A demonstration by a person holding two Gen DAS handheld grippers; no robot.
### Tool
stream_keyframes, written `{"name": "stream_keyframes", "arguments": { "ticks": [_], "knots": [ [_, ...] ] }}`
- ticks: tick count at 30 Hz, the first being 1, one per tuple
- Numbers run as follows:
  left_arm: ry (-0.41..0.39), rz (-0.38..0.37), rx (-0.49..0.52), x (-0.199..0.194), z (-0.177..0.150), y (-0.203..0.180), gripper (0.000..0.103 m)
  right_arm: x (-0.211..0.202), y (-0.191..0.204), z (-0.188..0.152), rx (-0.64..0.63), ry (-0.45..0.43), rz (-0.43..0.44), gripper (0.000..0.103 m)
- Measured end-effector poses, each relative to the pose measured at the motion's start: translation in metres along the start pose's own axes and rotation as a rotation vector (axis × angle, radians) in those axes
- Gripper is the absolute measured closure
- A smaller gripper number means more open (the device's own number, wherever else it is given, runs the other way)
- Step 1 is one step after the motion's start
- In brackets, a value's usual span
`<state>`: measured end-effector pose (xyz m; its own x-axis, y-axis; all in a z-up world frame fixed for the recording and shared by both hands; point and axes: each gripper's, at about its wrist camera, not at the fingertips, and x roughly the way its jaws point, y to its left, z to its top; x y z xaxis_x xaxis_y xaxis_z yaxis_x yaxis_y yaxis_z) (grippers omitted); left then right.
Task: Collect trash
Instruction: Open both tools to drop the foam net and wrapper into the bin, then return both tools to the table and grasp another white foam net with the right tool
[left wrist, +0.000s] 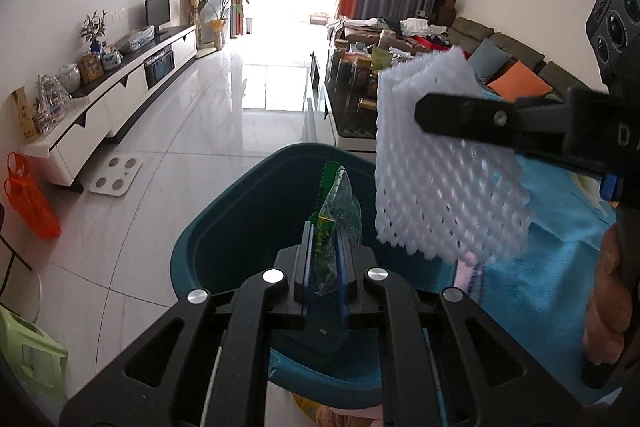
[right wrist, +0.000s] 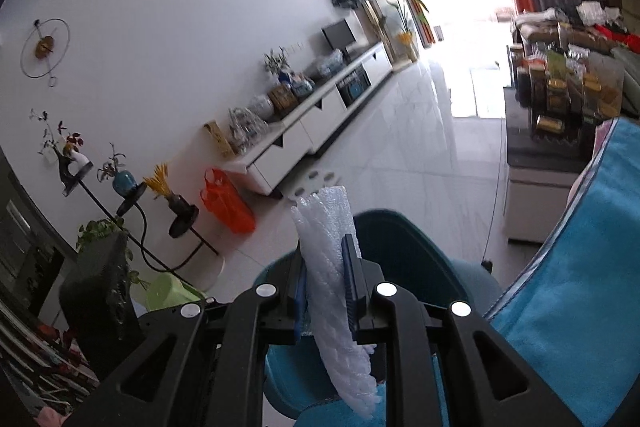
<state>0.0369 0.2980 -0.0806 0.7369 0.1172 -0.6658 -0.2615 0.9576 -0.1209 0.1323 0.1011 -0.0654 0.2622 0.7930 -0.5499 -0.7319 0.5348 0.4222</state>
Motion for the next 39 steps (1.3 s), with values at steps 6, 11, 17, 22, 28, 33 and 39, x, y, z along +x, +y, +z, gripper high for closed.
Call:
{"name": "stream_keyframes", "arguments": {
  "ticks": [6,11,17,22,28,33,39],
  "knots": [
    [0.009,0.011,-0.032,0.007,-0.004,0.007,0.073,0.007,-0.007,0.0,0.036,0.033,-0.023,0.074],
    [0.001,0.013,-0.055,0.012,-0.004,0.01,0.063,0.002,-0.01,-0.002,0.056,0.027,-0.036,0.066],
    [-0.054,0.027,-0.065,-0.003,0.001,0.006,0.059,-0.026,-0.014,-0.004,0.073,-0.015,-0.028,0.066],
    [-0.153,-0.039,0.0,-0.04,0.003,-0.018,0.045,-0.075,-0.005,-0.01,0.025,-0.082,-0.02,0.062],
    [-0.193,-0.228,0.123,-0.073,-0.007,-0.084,0.04,-0.143,-0.007,-0.028,-0.03,-0.148,-0.087,0.058],
    [-0.162,-0.394,0.242,-0.08,-0.027,-0.157,0.039,-0.211,-0.024,-0.052,-0.024,-0.224,-0.194,0.057],
    [-0.121,-0.563,0.337,-0.086,-0.046,-0.231,0.039,-0.285,-0.052,-0.088,0.031,-0.293,-0.375,0.057]
  ]
}}
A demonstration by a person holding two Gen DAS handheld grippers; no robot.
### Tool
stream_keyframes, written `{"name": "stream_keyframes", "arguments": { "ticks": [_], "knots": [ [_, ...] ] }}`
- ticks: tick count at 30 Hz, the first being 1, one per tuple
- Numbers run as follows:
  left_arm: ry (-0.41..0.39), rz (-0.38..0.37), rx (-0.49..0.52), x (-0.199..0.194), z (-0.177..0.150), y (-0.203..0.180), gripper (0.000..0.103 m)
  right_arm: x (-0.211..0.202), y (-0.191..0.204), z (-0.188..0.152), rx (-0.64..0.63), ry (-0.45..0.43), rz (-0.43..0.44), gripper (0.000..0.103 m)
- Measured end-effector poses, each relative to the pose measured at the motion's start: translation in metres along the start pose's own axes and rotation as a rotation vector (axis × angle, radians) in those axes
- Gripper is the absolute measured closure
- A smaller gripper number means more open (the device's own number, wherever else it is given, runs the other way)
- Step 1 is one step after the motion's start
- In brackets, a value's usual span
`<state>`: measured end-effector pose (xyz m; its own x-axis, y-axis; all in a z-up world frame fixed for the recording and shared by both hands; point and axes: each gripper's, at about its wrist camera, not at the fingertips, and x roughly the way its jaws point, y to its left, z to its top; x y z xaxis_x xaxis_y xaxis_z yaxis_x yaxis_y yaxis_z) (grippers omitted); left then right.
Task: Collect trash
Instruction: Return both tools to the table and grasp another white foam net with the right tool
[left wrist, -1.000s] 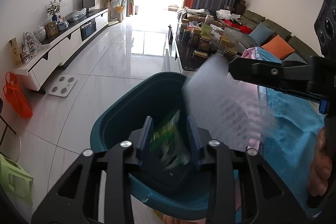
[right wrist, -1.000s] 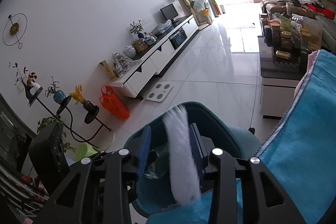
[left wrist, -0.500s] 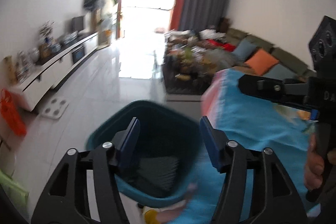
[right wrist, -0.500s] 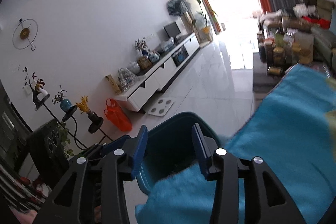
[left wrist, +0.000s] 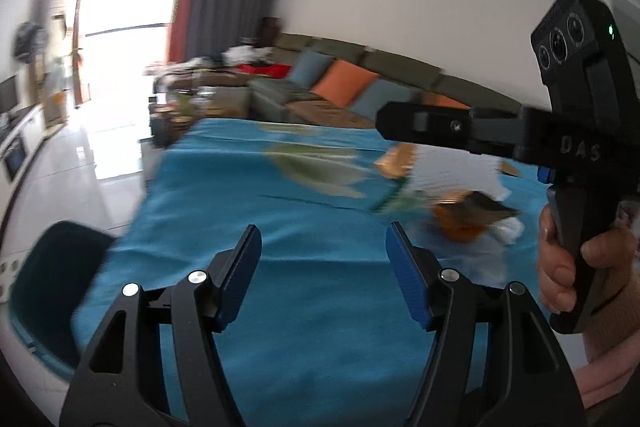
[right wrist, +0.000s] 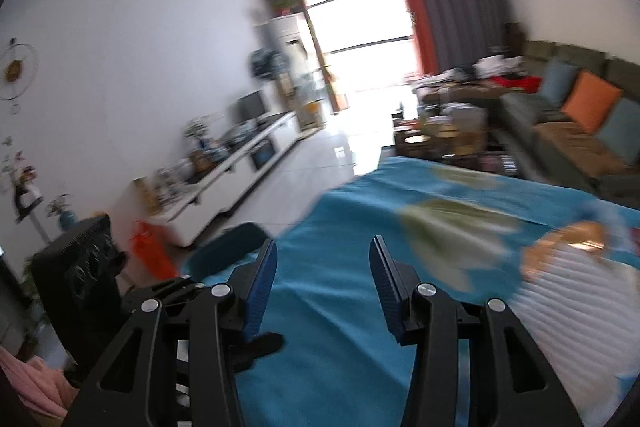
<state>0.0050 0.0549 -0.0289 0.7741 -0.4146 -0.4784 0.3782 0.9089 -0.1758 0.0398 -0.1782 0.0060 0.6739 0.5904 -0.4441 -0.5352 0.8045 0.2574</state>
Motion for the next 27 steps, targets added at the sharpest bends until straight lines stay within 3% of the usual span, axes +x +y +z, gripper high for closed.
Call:
{"name": "stream_keyframes", "arguments": {
  "ticks": [6,15,20,27],
  "knots": [
    [0.056,-0.159,0.044,0.029,0.004,-0.053,0.038,-0.049,-0.057,-0.015,0.087,-0.057,-0.159,0.057],
    [0.142,-0.274,0.047,0.07,0.005,-0.096,0.036,-0.081,-0.117,-0.039,0.186,-0.089,-0.313,0.056],
    [0.188,-0.303,0.004,0.085,0.006,-0.098,0.033,-0.078,-0.142,-0.046,0.218,-0.07,-0.343,0.05],
    [0.227,-0.361,-0.095,0.098,0.015,-0.089,0.028,-0.064,-0.159,-0.052,0.26,-0.039,-0.305,0.049]
  ]
}}
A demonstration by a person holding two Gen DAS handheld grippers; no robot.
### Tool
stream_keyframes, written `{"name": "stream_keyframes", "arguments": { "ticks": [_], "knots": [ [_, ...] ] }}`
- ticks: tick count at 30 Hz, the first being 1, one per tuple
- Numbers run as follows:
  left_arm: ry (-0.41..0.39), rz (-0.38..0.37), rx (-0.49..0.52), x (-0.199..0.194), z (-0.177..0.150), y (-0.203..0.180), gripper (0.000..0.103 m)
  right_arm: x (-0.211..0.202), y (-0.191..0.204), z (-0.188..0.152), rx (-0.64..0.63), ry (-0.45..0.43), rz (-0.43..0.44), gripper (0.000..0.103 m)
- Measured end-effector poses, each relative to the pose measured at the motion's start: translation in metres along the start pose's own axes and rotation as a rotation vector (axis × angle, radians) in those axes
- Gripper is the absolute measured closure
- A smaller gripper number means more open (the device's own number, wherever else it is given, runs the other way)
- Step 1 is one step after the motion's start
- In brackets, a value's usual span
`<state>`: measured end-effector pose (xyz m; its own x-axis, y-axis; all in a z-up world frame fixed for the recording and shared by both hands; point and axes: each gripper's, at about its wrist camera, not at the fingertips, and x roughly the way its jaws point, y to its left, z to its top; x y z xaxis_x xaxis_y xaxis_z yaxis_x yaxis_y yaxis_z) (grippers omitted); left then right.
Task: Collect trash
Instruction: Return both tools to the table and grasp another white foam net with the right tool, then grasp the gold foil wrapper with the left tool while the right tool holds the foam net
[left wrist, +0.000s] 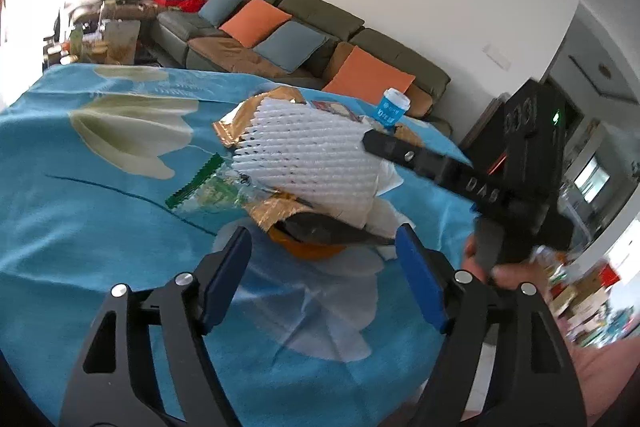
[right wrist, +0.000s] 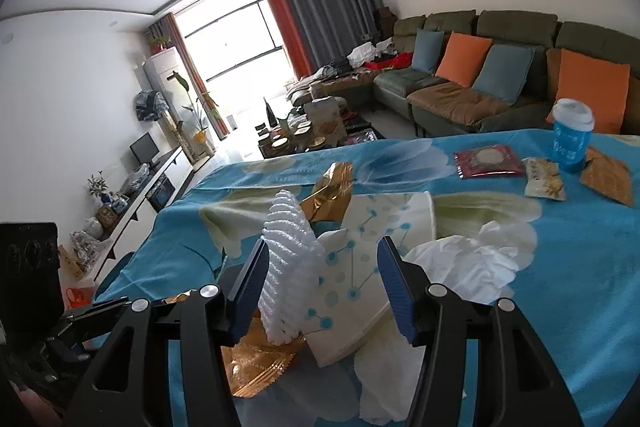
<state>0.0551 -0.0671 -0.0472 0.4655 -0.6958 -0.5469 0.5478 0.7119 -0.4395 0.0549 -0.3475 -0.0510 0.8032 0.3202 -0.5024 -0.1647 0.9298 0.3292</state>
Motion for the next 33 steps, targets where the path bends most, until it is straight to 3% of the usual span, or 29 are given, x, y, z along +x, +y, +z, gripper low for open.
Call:
{"name": "stream_keyframes", "arguments": {
  "ticks": [3,6,12,13,16,19,25,33],
  "knots": [
    [0.017,-0.009,-0.029,0.008,0.004,0.004,0.029,0.007,0.0,-0.001,0.007,0.01,0.016,0.049],
    [0.037,-0.013,-0.045,0.015,0.006,0.006,0.036,0.012,0.001,-0.001,0.005,0.019,0.03,0.052],
    [0.078,-0.063,-0.097,0.025,0.003,0.016,0.06,0.011,0.005,-0.004,-0.013,0.031,0.051,0.078],
    [0.083,-0.074,-0.101,0.026,0.003,0.017,0.069,0.01,0.005,-0.005,-0.016,0.032,0.055,0.083],
    [0.085,-0.093,-0.113,0.027,0.002,0.02,0.085,0.006,0.006,-0.007,-0.022,0.029,0.062,0.088],
    [0.077,-0.09,-0.117,0.025,0.001,0.023,0.094,0.0,0.008,-0.01,-0.028,0.025,0.073,0.09],
    [0.048,-0.077,-0.098,0.009,-0.004,0.026,0.102,-0.008,0.008,-0.009,-0.028,0.007,0.099,0.091],
    [-0.004,-0.044,-0.072,-0.023,-0.013,0.031,0.102,-0.015,0.023,-0.008,-0.048,-0.008,0.14,0.091]
  ]
}}
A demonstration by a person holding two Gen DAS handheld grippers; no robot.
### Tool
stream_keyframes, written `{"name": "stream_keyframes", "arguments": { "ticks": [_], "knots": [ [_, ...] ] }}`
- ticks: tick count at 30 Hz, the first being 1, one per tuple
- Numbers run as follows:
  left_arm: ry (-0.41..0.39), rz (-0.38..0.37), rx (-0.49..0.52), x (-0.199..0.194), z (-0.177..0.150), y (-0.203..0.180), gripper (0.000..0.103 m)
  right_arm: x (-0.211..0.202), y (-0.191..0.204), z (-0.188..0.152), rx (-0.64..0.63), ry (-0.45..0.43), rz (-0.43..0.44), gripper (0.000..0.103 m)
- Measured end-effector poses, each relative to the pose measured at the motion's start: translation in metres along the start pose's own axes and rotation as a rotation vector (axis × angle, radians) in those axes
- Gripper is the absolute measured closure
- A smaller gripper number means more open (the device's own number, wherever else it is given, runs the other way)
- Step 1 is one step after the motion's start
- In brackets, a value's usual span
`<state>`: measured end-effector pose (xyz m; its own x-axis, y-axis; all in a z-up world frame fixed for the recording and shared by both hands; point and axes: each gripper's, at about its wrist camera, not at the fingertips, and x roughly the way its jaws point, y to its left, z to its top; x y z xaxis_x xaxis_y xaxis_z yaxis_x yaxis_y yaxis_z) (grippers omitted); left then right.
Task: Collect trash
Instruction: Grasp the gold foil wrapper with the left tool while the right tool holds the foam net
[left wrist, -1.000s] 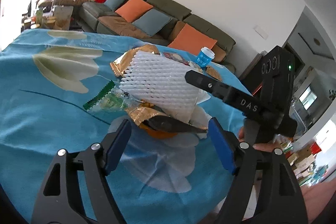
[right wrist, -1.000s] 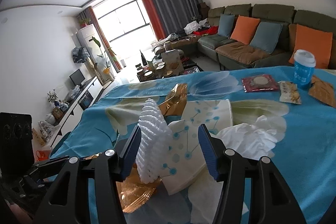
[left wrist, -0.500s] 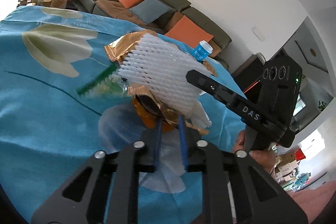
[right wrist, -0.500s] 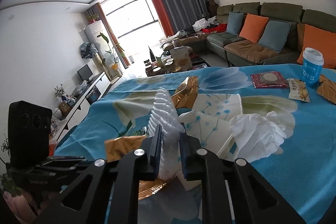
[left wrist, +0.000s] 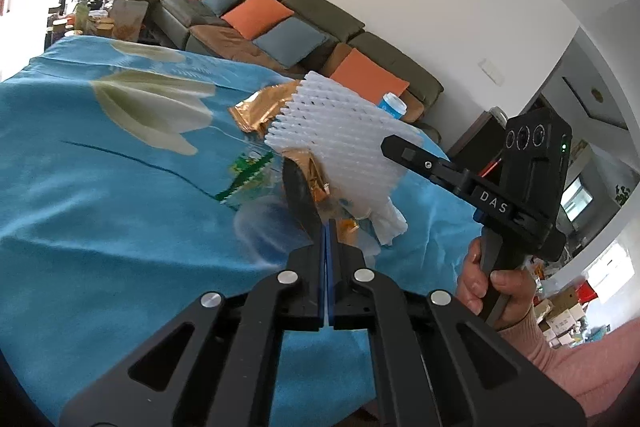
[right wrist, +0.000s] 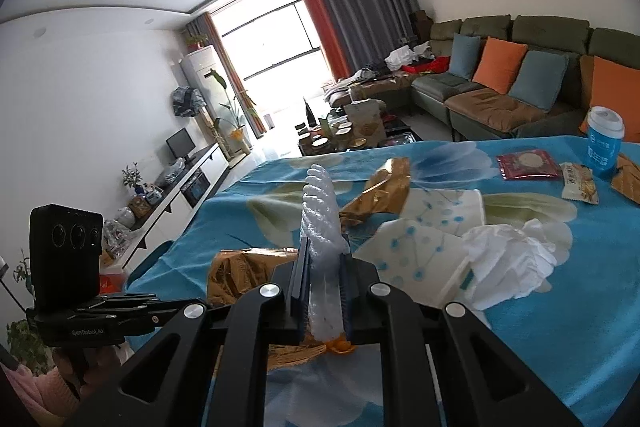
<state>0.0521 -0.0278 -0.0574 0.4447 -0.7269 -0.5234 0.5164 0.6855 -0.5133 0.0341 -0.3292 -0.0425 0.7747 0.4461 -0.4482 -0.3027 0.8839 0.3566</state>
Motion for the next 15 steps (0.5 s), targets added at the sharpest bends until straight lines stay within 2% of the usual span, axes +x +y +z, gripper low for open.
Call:
{"name": "stream_keyframes", "arguments": {
  "ticks": [15],
  "knots": [
    [-0.048,0.106,-0.023,-0.048,-0.019,0.034,0.102,0.012,0.032,-0.003,-0.036,0.027,0.078,0.091]
  ]
}}
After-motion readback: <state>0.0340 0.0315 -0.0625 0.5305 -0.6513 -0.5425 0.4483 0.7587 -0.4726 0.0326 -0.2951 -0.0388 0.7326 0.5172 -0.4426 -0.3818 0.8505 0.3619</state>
